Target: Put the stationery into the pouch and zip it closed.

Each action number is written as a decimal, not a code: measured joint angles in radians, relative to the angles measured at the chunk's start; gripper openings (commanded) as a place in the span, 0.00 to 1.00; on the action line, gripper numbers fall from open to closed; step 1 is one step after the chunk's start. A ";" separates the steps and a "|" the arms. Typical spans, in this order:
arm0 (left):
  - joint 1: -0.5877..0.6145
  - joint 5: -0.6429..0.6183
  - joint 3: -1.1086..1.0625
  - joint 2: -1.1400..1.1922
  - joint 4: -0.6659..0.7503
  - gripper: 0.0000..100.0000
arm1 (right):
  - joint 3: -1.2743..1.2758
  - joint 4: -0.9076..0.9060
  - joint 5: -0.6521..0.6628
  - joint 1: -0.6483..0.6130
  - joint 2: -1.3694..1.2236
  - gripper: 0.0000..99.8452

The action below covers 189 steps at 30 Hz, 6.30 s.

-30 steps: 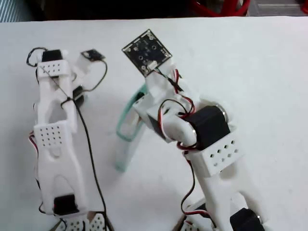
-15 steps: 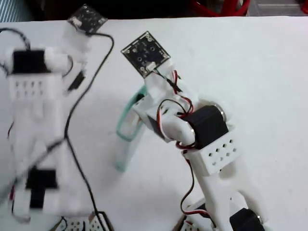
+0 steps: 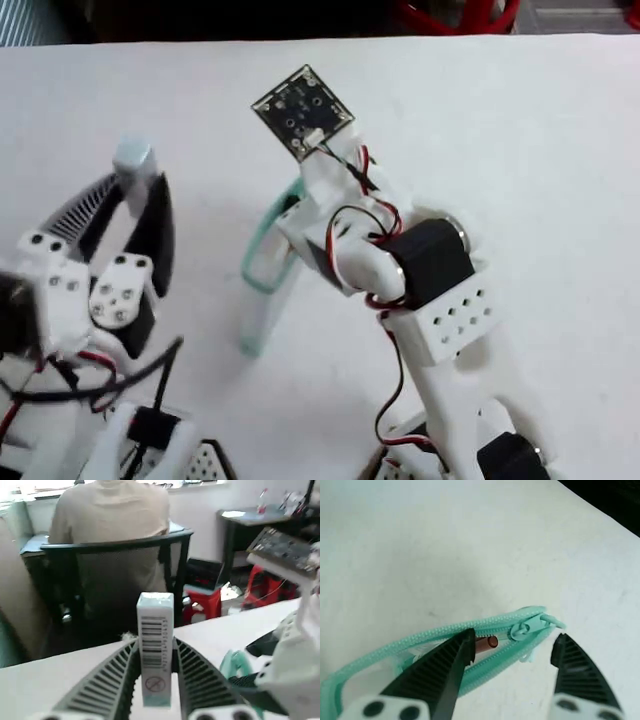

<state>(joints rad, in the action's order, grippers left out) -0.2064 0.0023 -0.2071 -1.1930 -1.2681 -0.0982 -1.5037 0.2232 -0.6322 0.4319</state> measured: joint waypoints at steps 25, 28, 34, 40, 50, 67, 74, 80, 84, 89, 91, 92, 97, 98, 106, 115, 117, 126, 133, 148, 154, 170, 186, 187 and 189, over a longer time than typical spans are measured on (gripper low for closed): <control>-0.344 -0.095 -0.477 -0.044 0.373 0.03 | 0.005 0.005 0.003 0.063 -0.005 0.25; -0.344 -0.095 -0.488 -0.089 0.379 0.03 | 0.005 0.005 0.003 0.063 -0.005 0.25; -0.393 -0.092 -0.563 -0.261 0.339 0.03 | 0.002 0.012 0.002 0.060 0.000 0.25; -0.413 -0.080 -0.709 -0.402 0.339 0.03 | 0.002 0.057 -0.048 0.040 -0.002 0.25; -0.400 -0.038 -0.764 -0.453 0.377 0.03 | 0.002 0.060 -0.068 0.006 -0.002 0.25; -0.316 -0.035 -0.868 -0.453 0.534 0.03 | 0.002 0.060 -0.071 0.026 -0.002 0.25; -0.311 -0.037 -0.887 -0.453 0.534 0.11 | 0.002 0.060 -0.071 0.026 -0.002 0.25; -0.244 -0.114 -0.890 -0.453 0.476 0.24 | 0.002 0.060 -0.068 0.028 -0.002 0.25; -0.221 -0.135 -0.844 -0.454 0.405 0.24 | 0.002 0.060 -0.068 0.028 0.000 0.25; -0.222 -0.135 -0.778 -0.454 0.322 0.24 | 0.002 0.060 -0.069 0.025 -0.002 0.25; -0.222 -0.135 -0.758 -0.454 0.296 0.25 | 0.002 0.060 -0.069 0.025 -0.002 0.25; -0.219 -0.135 -0.746 -0.454 0.279 0.25 | 0.002 0.060 -0.071 0.025 -0.002 0.25; -0.170 -0.084 -0.569 -0.509 0.143 0.25 | 0.002 0.063 -0.072 0.025 -0.002 0.25; -0.170 -0.061 -0.519 -0.525 0.121 0.25 | 0.002 0.066 -0.074 0.025 -0.002 0.25; -0.241 0.110 -0.522 -0.543 -0.049 0.25 | 0.002 0.072 -0.074 0.025 -0.002 0.25; -0.190 0.129 -0.758 -0.542 0.003 0.25 | 0.002 0.072 -0.074 0.025 -0.002 0.25; -0.187 0.129 -0.784 -0.542 0.011 0.25 | 0.002 0.072 -0.074 0.025 -0.002 0.25; -0.167 0.075 -1.031 -0.542 0.143 0.24 | 0.002 0.072 -0.074 0.025 -0.002 0.25; -0.138 0.000 -1.042 -0.540 0.167 0.18 | 0.002 0.072 -0.074 0.025 -0.002 0.25; -0.133 -0.005 -1.091 -0.549 0.255 0.07 | -0.055 0.115 -0.074 0.021 -0.002 0.25; -0.135 -0.003 -1.105 -0.554 0.278 0.07 | -0.287 0.005 -0.052 0.046 0.060 0.25; -0.135 -0.003 -1.105 -0.554 0.278 0.07 | 0.675 0.516 0.198 0.206 0.342 0.23; -0.135 -0.003 -1.105 -0.554 0.278 0.07 | 1.059 1.068 0.075 0.163 0.319 0.31; -0.135 -0.003 -1.105 -0.554 0.278 0.07 | 1.037 1.076 0.068 0.160 0.284 0.31; -0.135 -0.003 -1.108 -0.555 0.279 0.07 | 0.997 1.099 0.060 0.161 0.221 0.31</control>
<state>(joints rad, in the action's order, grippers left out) -0.3414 -0.0008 -1.3149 -1.7484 -0.9889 0.8991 -0.4051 0.2831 -0.4710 0.6529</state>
